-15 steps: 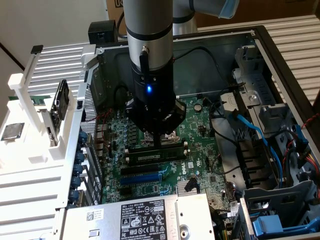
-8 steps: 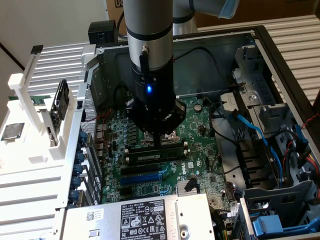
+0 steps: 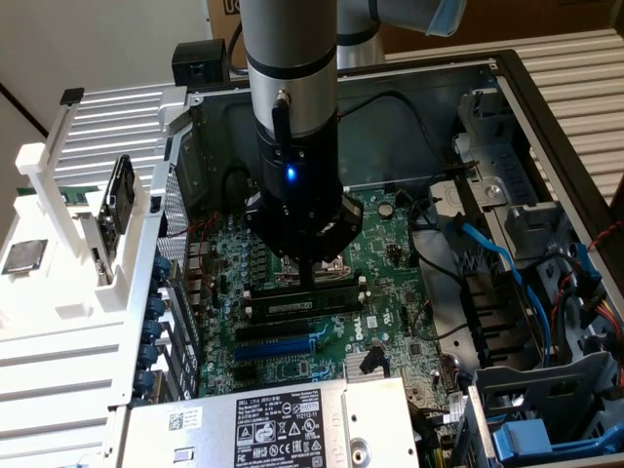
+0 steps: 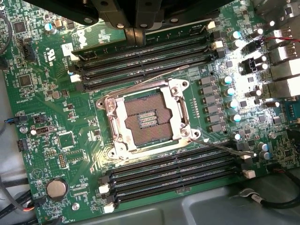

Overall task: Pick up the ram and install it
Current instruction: 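Press down the ram until it locks into place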

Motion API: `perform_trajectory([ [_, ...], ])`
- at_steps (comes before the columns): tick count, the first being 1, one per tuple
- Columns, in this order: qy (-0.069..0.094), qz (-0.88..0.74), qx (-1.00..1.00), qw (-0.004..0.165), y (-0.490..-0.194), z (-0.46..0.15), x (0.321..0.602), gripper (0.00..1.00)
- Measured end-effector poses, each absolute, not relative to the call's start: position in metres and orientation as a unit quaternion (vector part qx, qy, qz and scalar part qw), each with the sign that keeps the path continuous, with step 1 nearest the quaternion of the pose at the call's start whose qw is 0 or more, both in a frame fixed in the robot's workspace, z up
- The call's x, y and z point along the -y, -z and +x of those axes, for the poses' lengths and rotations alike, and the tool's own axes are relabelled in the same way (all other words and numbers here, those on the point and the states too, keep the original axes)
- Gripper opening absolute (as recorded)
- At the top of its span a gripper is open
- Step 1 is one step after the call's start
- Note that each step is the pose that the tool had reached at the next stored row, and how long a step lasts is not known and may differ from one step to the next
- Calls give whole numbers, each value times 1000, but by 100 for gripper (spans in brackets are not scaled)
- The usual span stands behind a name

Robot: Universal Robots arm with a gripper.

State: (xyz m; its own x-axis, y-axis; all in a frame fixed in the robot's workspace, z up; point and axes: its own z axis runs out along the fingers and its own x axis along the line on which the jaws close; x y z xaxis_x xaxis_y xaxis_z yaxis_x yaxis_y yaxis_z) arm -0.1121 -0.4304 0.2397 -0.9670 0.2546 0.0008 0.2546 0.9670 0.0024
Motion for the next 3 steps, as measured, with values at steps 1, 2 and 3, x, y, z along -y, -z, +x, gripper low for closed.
perform_trajectory([
  [1,1,-128,992,0,-240,-112,430,10],
  [2,1,-128,992,0,-240,-112,430,10],
  [3,1,-128,992,0,-240,-112,430,10],
])
